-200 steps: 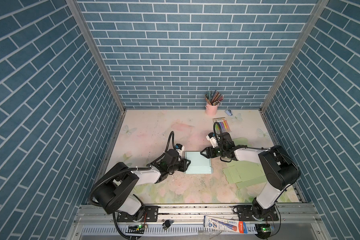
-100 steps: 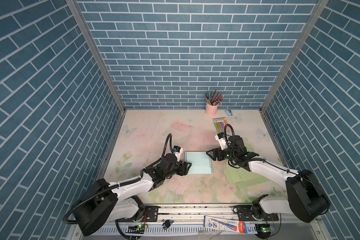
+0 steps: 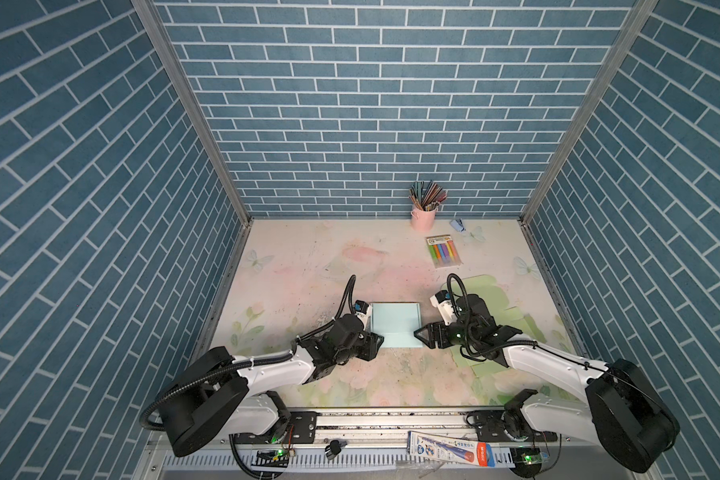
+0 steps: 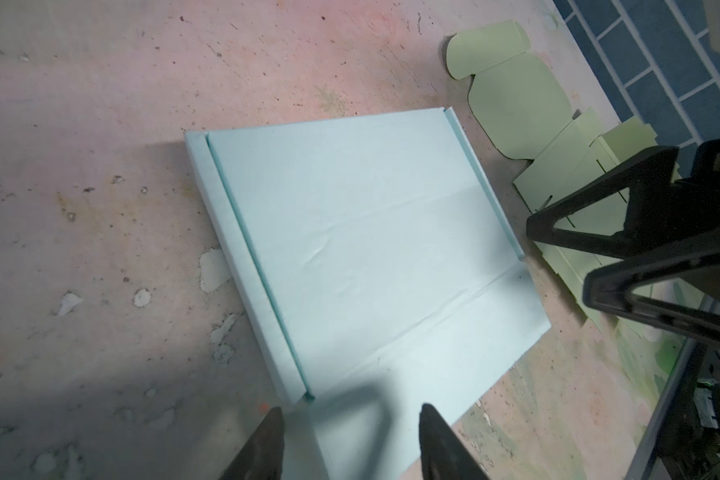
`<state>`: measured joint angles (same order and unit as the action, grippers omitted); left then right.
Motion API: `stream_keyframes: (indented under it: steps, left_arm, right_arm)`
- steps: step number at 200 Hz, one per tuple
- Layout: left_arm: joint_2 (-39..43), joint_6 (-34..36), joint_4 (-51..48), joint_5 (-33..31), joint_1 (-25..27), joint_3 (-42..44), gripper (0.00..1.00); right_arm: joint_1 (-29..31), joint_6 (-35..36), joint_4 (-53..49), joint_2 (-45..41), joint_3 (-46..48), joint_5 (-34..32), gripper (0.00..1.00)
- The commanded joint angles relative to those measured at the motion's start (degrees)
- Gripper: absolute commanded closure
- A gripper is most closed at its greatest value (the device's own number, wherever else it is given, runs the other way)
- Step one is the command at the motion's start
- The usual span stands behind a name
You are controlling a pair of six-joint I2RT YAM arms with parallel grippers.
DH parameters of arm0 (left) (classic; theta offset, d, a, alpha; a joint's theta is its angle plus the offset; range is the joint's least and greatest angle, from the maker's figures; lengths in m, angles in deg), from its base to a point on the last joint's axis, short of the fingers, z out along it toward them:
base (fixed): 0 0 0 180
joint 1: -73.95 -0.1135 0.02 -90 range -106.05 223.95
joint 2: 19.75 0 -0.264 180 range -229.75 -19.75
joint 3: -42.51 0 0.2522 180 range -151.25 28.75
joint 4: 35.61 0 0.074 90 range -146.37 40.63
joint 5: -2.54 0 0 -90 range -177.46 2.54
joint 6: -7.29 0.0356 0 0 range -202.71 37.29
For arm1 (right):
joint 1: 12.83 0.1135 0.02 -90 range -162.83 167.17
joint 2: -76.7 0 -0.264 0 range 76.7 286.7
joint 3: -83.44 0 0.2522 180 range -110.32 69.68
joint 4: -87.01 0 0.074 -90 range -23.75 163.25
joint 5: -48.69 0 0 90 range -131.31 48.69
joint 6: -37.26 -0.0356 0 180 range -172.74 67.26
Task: Fold the paper box
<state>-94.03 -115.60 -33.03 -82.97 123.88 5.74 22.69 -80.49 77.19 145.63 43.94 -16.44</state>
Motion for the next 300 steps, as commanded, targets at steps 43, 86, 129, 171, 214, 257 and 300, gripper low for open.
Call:
stream_keyframes:
  steps: [43, 86, 129, 171, 214, 257, 300]
  left_arm:
    - [-0.78, -3.02, 1.17, -1.73, 2.29, -0.09, 0.50]
    - [-0.43, -3.76, 1.37, -2.38, 2.77, 0.55, 0.51]
    - [-1.48, -4.56, 2.70, -2.83, 4.06, 0.68, 0.52]
    - [-1.63, -4.73, 3.17, -3.77, 4.26, 0.86, 0.53]
    - [-2.61, -4.30, 2.59, -4.83, 4.29, 1.00, 0.56]
    - [-3.15, -4.21, 2.80, -5.11, 4.29, 0.86, 0.60]
    - [-2.90, -4.04, 2.80, -4.94, 4.27, 0.79, 0.61]
  right_arm:
    - [2.91, -4.22, 3.10, 0.76, 1.96, 1.00, 0.26]
    - [3.76, -5.08, 4.07, 0.37, 2.99, 0.54, 0.27]
    - [5.38, -6.13, 4.74, -0.15, 3.15, 0.07, 0.27]
    - [5.87, -6.10, 4.70, -0.22, 3.45, -2.00, 0.28]
    - [6.03, -5.14, 4.03, 0.22, 3.16, -4.91, 0.30]
    - [6.11, -5.21, 5.16, 1.39, 3.19, -4.30, 0.34]
    - [6.05, -5.44, 5.46, 1.53, 3.07, -3.60, 0.36]
